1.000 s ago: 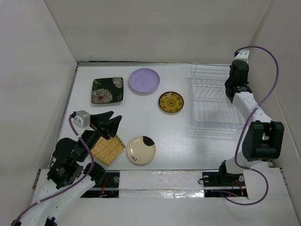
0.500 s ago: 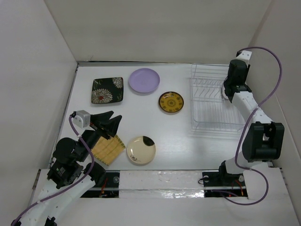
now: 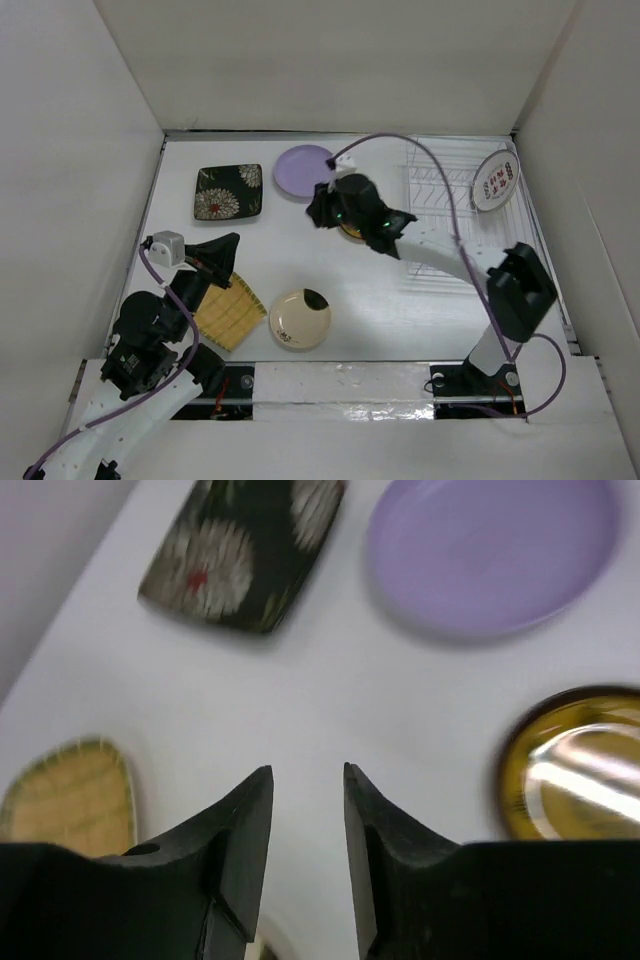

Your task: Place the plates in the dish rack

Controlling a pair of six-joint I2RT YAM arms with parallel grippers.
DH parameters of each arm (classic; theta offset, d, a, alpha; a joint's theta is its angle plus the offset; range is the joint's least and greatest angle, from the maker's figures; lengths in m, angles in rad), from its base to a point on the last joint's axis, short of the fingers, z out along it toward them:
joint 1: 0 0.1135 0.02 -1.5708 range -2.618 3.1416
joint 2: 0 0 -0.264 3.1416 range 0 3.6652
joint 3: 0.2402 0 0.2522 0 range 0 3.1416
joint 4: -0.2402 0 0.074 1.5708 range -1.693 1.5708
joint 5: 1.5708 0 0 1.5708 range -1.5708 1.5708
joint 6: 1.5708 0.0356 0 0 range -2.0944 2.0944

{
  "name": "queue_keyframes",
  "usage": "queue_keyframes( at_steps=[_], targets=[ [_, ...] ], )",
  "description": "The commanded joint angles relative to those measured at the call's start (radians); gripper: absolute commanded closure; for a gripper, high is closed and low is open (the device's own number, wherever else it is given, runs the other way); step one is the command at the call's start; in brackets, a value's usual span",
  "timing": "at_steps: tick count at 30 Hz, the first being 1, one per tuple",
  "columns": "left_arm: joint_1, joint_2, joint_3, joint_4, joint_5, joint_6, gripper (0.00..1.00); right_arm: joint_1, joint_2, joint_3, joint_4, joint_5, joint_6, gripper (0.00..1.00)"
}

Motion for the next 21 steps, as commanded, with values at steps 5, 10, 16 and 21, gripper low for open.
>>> queue_keyframes(
  at_steps=[5,10,16,21],
  targets=[
    [0.001,-0.024,0.002,0.025,-0.169,0.010,0.93,0.182,0.306,0.190,0.005,-0.278,0.131,0.29],
    [0.001,-0.001,0.005,0.016,-0.203,0.022,0.79,0.216,0.454,0.271,0.007,-0.446,0.188,0.27],
    [0.001,0.020,0.005,0.011,-0.221,0.025,0.76,0.259,0.589,0.306,0.067,-0.630,0.260,0.29],
    [0.001,0.017,0.005,0.006,-0.221,0.025,0.74,0.279,0.670,0.398,0.102,-0.723,0.321,0.57]
  ],
)
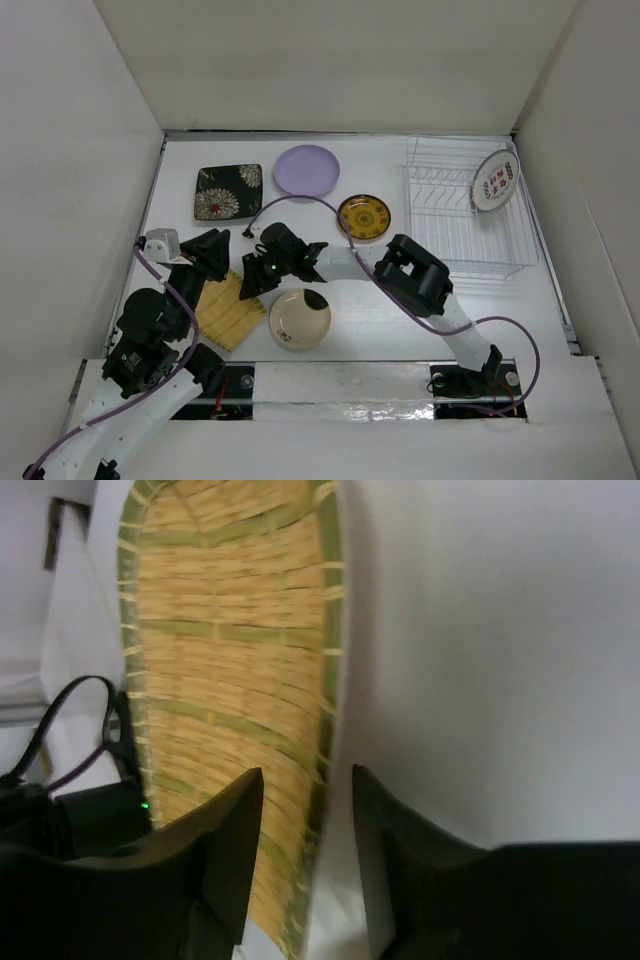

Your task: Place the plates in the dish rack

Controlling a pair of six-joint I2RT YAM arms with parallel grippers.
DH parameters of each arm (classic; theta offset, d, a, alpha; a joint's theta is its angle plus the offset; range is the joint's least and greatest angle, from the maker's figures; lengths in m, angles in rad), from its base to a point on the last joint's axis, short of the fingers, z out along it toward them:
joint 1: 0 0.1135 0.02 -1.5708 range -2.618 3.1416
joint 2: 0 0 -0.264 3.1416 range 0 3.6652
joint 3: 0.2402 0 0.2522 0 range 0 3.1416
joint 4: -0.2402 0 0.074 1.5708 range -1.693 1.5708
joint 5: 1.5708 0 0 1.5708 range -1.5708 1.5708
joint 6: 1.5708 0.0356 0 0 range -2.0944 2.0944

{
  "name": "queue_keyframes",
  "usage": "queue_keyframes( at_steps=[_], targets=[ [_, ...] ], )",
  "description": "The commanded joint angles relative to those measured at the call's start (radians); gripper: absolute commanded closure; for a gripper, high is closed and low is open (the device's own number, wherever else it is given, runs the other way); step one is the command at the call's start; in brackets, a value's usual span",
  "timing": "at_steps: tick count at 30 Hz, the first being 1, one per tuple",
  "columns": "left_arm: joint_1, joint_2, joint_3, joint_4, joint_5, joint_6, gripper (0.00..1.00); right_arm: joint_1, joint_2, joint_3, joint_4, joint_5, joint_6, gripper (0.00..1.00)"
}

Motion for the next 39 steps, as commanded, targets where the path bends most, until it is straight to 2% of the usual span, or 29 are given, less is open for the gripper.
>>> queue_keyframes(
  at_steps=[1,3,8,11,12,14,15,16,17,18,20,22,25,29,33,39],
  targets=[
    [0.001,0.003,0.007,0.027,-0.013,0.010,0.74,0.024,0.022,0.082,0.078,-0.116,0.082,0.84],
    [0.001,-0.008,0.005,0.029,-0.010,0.011,0.74,0.024,-0.006,0.102,0.115,-0.093,0.095,1.00],
    [0.001,-0.032,0.005,0.033,-0.002,0.011,0.73,-0.045,-0.156,0.144,0.100,0.001,0.059,1.00],
    [0.001,-0.060,0.005,0.033,0.007,0.010,0.72,-0.129,-0.324,0.046,0.043,0.109,-0.004,1.00],
    [0.001,-0.080,0.005,0.033,0.013,0.010,0.72,-0.159,-0.428,0.011,0.023,0.148,-0.022,1.00],
    [0.001,-0.100,0.002,0.038,0.019,0.008,0.71,-0.225,-0.541,-0.093,-0.058,0.276,-0.088,1.00],
    [0.001,-0.117,0.001,0.043,0.030,0.008,0.71,-0.295,-0.597,-0.117,-0.096,0.342,-0.113,1.00],
    [0.001,-0.123,-0.001,0.046,0.036,0.008,0.70,-0.333,-0.698,-0.137,-0.154,0.493,-0.162,1.00],
    [0.001,-0.128,-0.001,0.046,0.044,0.005,0.70,-0.372,-0.743,-0.149,-0.237,0.566,-0.193,1.00],
    [0.001,-0.129,0.001,0.046,0.064,0.002,0.70,-0.440,-0.780,-0.163,-0.269,0.732,-0.226,1.00],
    [0.001,-0.125,0.004,0.049,0.081,-0.001,0.69,-0.516,-0.857,-0.167,-0.351,0.879,-0.325,1.00],
    [0.001,-0.117,0.010,0.047,0.102,-0.003,0.68,-0.631,-0.882,-0.190,-0.371,1.014,-0.427,1.00],
    [0.001,-0.117,0.011,0.041,0.128,-0.009,0.66,-0.764,-0.879,-0.198,-0.405,1.089,-0.502,1.00],
    [0.001,-0.125,0.011,0.047,0.165,-0.012,0.65,-0.876,-0.863,-0.188,-0.331,1.153,-0.547,1.00],
    [0.001,-0.134,0.011,0.050,0.209,-0.017,0.65,-0.938,-0.736,-0.115,-0.345,1.194,-0.585,1.00],
    [0.001,-0.164,0.007,0.055,0.211,-0.018,0.64,-0.975,-0.656,-0.089,-0.279,1.254,-0.714,1.00]
  ],
)
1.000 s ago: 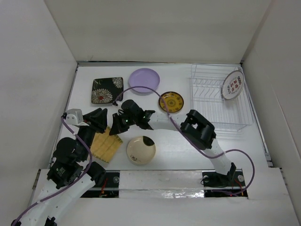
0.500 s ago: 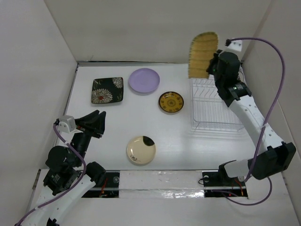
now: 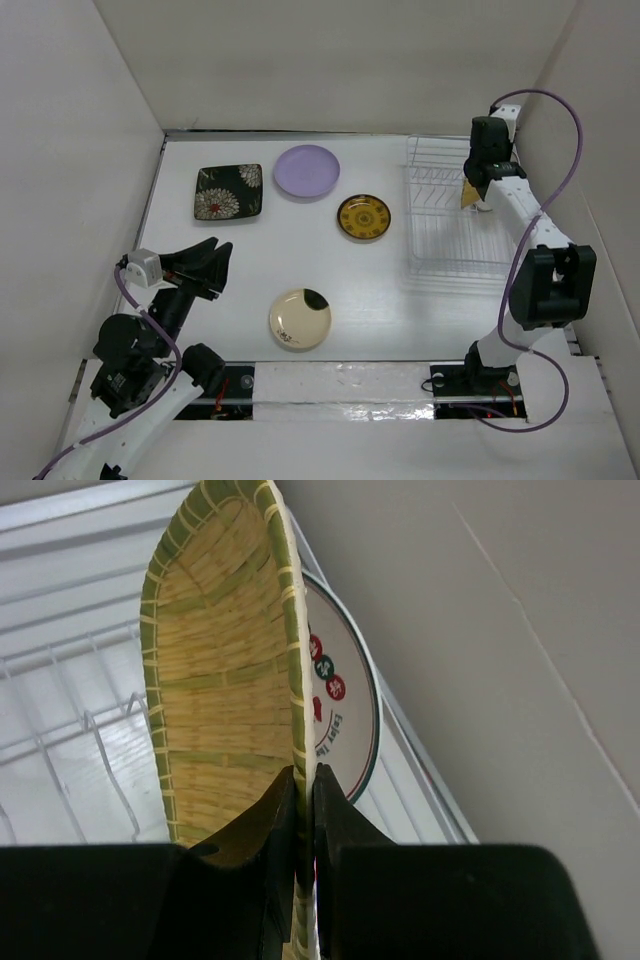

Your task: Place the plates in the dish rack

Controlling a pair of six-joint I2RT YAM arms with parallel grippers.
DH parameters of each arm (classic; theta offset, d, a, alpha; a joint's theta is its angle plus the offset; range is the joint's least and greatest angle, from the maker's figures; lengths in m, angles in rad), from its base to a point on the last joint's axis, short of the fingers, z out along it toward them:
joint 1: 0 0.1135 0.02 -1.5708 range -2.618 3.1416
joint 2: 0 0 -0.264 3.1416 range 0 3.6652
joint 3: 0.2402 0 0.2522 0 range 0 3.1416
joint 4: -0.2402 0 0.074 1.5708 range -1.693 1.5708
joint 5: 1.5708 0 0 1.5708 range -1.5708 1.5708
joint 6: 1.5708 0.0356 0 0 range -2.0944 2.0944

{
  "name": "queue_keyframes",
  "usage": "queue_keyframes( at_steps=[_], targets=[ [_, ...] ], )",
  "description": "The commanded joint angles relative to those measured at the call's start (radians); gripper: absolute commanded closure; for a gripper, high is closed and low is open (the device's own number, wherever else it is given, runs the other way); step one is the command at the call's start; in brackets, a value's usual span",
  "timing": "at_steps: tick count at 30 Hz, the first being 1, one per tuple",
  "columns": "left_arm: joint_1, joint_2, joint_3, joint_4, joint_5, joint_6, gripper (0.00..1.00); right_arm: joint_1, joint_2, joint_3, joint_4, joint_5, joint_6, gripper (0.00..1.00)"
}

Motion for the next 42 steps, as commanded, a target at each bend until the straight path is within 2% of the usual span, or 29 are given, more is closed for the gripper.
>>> queue_keyframes(
  at_steps=[1,6,13,23,30,32,33,35,37,42],
  targets=[
    [0.001,-0.031,0.005,0.051,0.023,-0.009,0.64,-0.010,-0.011,0.093,0.106,0.067,-0.123,1.00],
    [0.001,-0.029,0.005,0.055,0.036,-0.010,0.64,-0.030,0.010,0.142,0.104,0.066,-0.175,1.00],
    [0.001,-0.026,0.005,0.056,0.039,-0.012,0.64,-0.054,0.026,0.179,0.114,-0.032,-0.270,1.00],
    [0.001,-0.021,0.002,0.056,0.034,-0.012,0.64,-0.025,0.112,0.116,0.164,-0.050,-0.340,1.00],
    [0.001,-0.017,0.002,0.056,0.037,-0.012,0.64,0.022,0.136,0.059,0.224,0.007,-0.396,1.00],
    [0.001,-0.017,0.001,0.056,0.037,-0.012,0.64,0.033,0.135,0.044,0.232,0.034,-0.367,0.83],
    [0.001,-0.017,0.001,0.055,0.036,-0.012,0.64,0.033,0.127,0.040,0.233,0.068,-0.329,0.54],
    [0.001,-0.017,0.001,0.056,0.034,-0.014,0.64,0.033,0.110,0.043,0.211,0.079,-0.277,0.37],
    [0.001,-0.011,-0.001,0.056,0.033,-0.014,0.64,0.033,0.069,0.062,0.174,0.042,-0.182,0.29],
    [0.001,0.023,-0.004,0.056,0.034,-0.014,0.64,0.085,-0.049,0.076,0.077,-0.081,-0.002,0.29]
  ],
)
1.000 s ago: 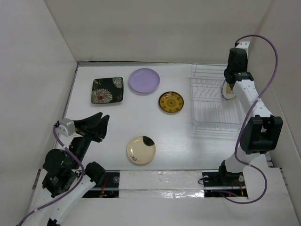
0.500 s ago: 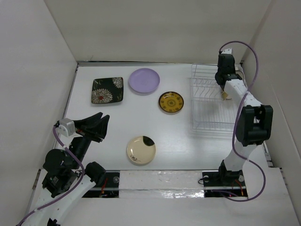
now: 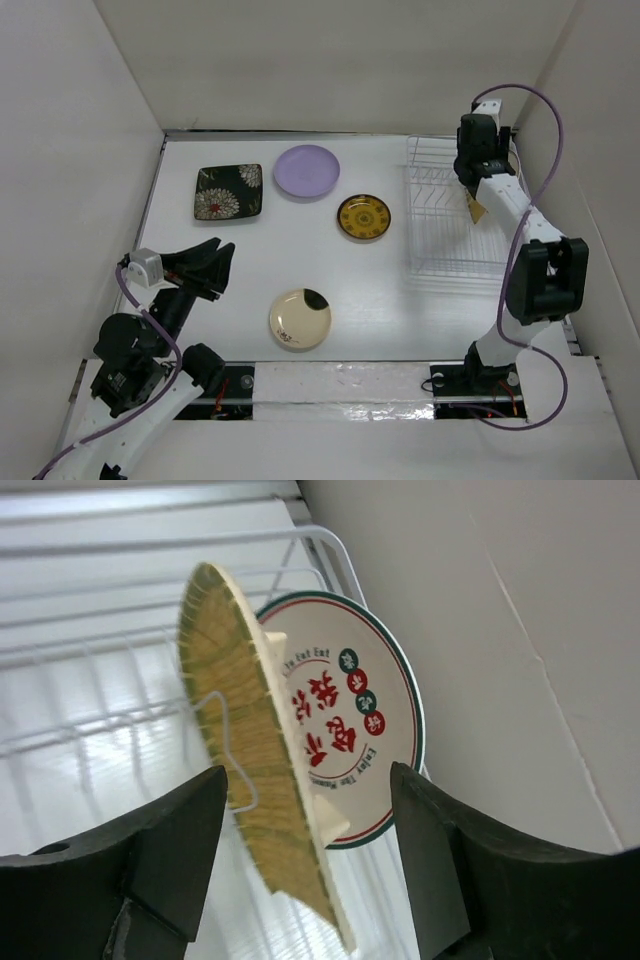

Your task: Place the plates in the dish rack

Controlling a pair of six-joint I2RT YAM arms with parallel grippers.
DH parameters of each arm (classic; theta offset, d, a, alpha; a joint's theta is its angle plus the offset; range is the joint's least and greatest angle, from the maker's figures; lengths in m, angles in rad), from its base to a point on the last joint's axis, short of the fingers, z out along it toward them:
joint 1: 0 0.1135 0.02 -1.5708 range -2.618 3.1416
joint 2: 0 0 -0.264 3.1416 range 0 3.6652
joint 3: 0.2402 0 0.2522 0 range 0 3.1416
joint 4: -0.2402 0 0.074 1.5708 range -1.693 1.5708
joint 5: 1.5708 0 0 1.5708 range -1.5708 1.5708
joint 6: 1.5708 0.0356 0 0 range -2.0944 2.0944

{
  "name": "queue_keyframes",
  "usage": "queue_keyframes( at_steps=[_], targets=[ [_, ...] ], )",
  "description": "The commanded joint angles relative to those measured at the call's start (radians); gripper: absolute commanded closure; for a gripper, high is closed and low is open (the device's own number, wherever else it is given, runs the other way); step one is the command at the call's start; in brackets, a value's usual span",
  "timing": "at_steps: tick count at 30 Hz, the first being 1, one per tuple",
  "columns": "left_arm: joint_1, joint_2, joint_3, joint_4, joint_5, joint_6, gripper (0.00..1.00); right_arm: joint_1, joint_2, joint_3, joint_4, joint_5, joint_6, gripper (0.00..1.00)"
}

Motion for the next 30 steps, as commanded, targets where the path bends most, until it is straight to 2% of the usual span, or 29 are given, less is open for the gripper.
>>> queue_keyframes(
  at_steps=[1,2,3,4,5,7,11,13,17,18,19,20,21,22,27,30],
  targets=[
    [0.001,0.043,-0.005,0.054,0.009,-0.006,0.66,0.091,-0.144,0.011,0.000,-0.064,0.212,0.33],
    [0.001,0.059,-0.007,0.054,0.009,-0.007,0.69,0.116,-0.199,-0.015,0.024,-0.094,0.232,0.58],
    [0.001,0.098,-0.004,0.048,0.008,-0.010,0.72,0.142,-0.229,-0.046,0.041,-0.108,0.252,0.76],
    [0.001,0.118,-0.001,0.037,0.006,-0.021,0.83,0.169,-0.259,-0.113,0.060,-0.111,0.305,0.94],
    [0.001,0.142,0.005,0.034,0.008,-0.027,0.88,0.221,-0.288,-0.150,0.099,-0.142,0.332,1.00],
    [0.001,0.222,0.011,0.029,0.029,-0.040,0.99,0.273,-0.380,-0.228,0.147,-0.185,0.375,1.00],
    [0.001,0.412,0.063,0.011,0.058,-0.081,1.00,0.402,-0.535,-0.475,0.305,-0.215,0.496,1.00],
    [0.001,0.550,0.091,0.006,0.095,-0.102,1.00,0.465,-0.612,-0.541,0.341,-0.228,0.513,0.99],
    [0.001,0.800,0.192,0.021,0.195,-0.182,1.00,0.551,-0.712,-0.681,0.414,-0.226,0.556,0.82],
    [0.001,0.849,0.211,0.034,0.221,-0.217,0.97,0.564,-0.729,-0.702,0.420,-0.235,0.565,0.79],
    [0.001,0.947,0.227,0.067,0.232,-0.237,0.86,0.583,-0.743,-0.746,0.430,-0.241,0.573,0.76],
    [0.001,1.001,0.260,0.080,0.238,-0.259,0.80,0.584,-0.772,-0.771,0.449,-0.267,0.595,0.70],
    [0.001,1.108,0.278,0.087,0.252,-0.295,0.75,0.596,-0.783,-0.791,0.459,-0.289,0.606,0.69],
    [0.001,1.162,0.296,0.129,0.258,-0.311,0.64,0.608,-0.793,-0.826,0.463,-0.309,0.613,0.68],
    [0.001,1.540,0.485,0.144,0.240,-0.371,0.61,0.622,-0.884,-0.896,0.463,-0.330,0.622,0.67],
    [0.001,1.650,0.576,0.155,0.183,-0.402,0.61,0.622,-0.948,-0.934,0.479,-0.370,0.617,0.66]
  ],
)
